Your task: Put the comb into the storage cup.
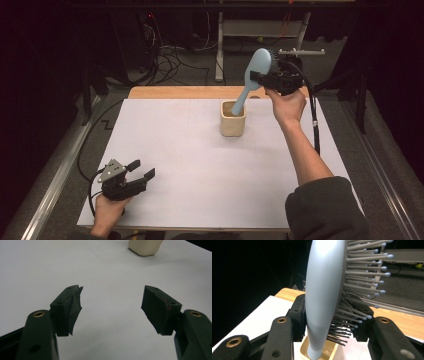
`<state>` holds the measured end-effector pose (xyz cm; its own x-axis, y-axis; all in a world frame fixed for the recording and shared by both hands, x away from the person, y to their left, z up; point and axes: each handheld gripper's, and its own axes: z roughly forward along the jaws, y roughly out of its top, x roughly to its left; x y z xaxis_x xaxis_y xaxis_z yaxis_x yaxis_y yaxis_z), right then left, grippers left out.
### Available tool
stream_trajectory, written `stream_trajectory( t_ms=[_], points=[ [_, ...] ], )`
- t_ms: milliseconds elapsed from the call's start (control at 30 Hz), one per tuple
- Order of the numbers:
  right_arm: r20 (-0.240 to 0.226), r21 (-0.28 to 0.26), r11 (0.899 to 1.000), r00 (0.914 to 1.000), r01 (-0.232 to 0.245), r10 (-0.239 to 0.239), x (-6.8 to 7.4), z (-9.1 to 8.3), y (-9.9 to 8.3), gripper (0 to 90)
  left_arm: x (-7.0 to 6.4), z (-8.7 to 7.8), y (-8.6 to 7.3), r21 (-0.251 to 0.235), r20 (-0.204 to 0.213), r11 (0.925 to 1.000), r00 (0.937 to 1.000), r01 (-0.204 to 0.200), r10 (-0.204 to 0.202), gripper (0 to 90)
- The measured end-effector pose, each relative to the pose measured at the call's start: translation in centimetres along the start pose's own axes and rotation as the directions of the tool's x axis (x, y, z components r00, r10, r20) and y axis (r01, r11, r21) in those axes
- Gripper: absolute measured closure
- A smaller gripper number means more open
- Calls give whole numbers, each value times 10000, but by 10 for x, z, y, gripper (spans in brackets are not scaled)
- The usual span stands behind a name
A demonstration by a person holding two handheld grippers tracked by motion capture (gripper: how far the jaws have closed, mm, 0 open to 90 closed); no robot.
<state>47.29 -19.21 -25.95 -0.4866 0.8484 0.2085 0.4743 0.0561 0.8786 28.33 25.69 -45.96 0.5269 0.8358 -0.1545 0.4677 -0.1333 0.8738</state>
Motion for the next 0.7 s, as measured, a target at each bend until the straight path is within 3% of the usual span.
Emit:
stream_trajectory(
  t_ms=[700],
  points=[
    [108, 348, 9993, 9998, 151, -155, 2, 21, -16, 547, 0, 0, 0, -3, 34, 10000, 10000, -14, 14, 325]
  ],
)
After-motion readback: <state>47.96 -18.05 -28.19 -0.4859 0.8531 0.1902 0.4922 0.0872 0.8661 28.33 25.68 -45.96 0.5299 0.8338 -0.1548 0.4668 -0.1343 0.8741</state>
